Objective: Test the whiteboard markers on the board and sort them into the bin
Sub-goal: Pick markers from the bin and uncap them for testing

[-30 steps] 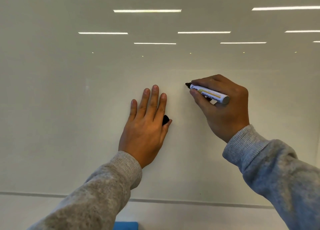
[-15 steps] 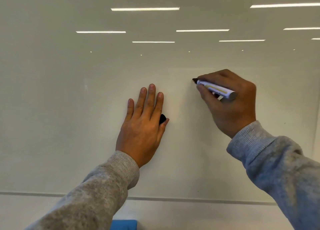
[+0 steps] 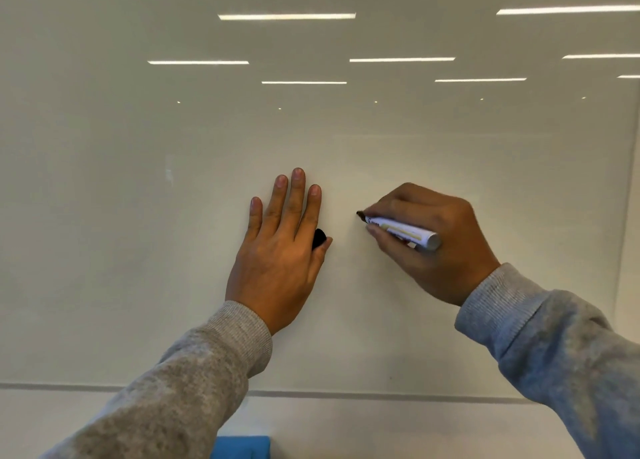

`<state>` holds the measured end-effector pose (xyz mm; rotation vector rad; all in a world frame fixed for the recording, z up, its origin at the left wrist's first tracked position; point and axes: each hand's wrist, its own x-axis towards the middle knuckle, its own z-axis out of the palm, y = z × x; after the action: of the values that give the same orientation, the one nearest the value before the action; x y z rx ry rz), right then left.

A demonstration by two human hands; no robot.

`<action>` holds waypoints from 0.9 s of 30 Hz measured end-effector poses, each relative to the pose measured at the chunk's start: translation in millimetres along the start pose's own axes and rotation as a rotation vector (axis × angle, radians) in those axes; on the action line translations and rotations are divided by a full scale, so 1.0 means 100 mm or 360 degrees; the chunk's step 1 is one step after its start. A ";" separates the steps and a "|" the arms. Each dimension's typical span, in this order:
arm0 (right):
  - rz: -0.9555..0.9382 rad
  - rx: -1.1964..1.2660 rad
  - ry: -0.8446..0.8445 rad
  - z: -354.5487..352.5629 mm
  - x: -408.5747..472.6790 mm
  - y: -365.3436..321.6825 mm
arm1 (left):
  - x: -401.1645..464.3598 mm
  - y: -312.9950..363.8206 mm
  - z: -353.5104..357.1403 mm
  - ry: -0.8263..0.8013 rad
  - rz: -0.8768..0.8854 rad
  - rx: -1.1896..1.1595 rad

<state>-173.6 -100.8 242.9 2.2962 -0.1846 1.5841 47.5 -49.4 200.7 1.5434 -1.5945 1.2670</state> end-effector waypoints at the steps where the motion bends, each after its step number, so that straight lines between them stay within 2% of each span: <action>1: 0.0025 -0.0010 0.0044 -0.03 0.02 0.03 | 0.00 0.00 0.00 0.0000 0.0001 -0.0004; 3: 0.0137 -0.0078 0.0273 -0.09 0.06 0.08 | -0.01 0.01 0.00 0.0001 -0.0007 -0.0023; 5: 0.0196 -0.0118 0.0340 -0.07 0.03 0.07 | 0.00 0.01 -0.01 -0.0007 -0.0008 -0.0033; 9: 0.0004 -0.0080 0.0005 0.02 -0.09 0.01 | -0.01 0.01 0.00 -0.0019 0.0002 -0.0025; 13: 0.0204 -0.0074 0.0356 -0.04 -0.04 0.05 | -0.01 0.00 0.00 -0.0028 0.0005 -0.0021; 17: 0.0060 -0.0046 0.0018 0.07 -0.11 -0.06 | -0.02 -0.01 0.00 -0.0042 0.0011 -0.0015; 18: 0.0067 -0.0044 0.0050 0.05 -0.08 -0.03 | -0.02 -0.01 0.00 -0.0045 0.0009 -0.0009; 21: 0.0263 -0.0051 0.0418 -0.04 -0.01 0.03 | -0.02 -0.01 0.00 -0.0051 0.0006 -0.0009; 22: 0.0275 -0.0029 0.0426 -0.03 -0.03 0.01 | -0.03 -0.01 -0.01 -0.0054 0.0008 -0.0008; 26: 0.0050 -0.0019 -0.0105 0.11 -0.25 -0.13 | -0.04 -0.03 -0.01 -0.0068 0.0012 -0.0002; 27: 0.0056 -0.0002 -0.0126 0.08 -0.27 -0.12 | -0.04 -0.03 -0.01 -0.0073 0.0009 -0.0007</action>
<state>-172.5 -95.3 213.2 2.3688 -0.2467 1.5106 50.6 -46.6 198.1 1.5768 -1.6303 1.2386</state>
